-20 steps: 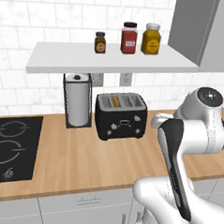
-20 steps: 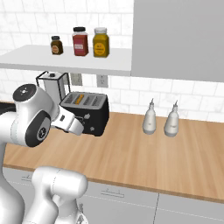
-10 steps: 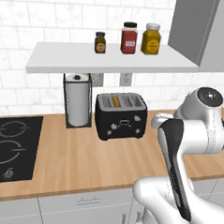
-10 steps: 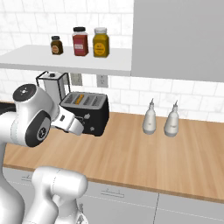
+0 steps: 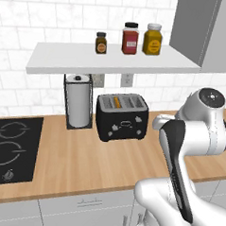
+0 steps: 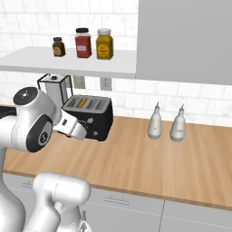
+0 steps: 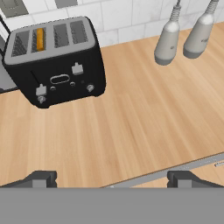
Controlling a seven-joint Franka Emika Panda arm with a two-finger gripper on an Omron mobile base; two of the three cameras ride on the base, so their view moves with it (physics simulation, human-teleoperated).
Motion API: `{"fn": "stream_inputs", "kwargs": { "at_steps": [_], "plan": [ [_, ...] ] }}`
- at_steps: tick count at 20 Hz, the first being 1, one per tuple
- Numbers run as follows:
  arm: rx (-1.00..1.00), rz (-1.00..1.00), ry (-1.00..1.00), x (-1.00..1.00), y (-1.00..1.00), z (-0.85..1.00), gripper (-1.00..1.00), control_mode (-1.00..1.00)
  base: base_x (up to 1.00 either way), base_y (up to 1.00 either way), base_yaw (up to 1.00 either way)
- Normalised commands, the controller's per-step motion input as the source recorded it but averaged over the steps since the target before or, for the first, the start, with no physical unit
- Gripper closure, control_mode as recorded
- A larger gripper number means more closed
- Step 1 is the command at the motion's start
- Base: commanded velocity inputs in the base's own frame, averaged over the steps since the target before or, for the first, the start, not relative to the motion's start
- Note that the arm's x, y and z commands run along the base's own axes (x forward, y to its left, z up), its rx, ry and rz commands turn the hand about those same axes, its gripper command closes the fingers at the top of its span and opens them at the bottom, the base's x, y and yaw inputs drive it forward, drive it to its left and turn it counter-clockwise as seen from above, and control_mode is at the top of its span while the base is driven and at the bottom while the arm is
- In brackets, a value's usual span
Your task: Start the toaster. Once the lever pops up, take the bread to the plate on the dining counter.
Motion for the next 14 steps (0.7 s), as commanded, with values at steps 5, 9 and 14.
{"fn": "stream_inputs", "kwargs": {
  "at_steps": [5,9,14],
  "plan": [
    [0.00,0.00,0.00,0.00,0.00,0.00,-1.00,-1.00,0.00,0.00,0.00],
    [0.00,0.00,0.00,0.00,0.00,0.00,-1.00,-1.00,0.00,0.00,0.00],
    [0.00,0.00,0.00,0.00,0.00,0.00,-1.00,-1.00,0.00,0.00,0.00]
  ]
}}
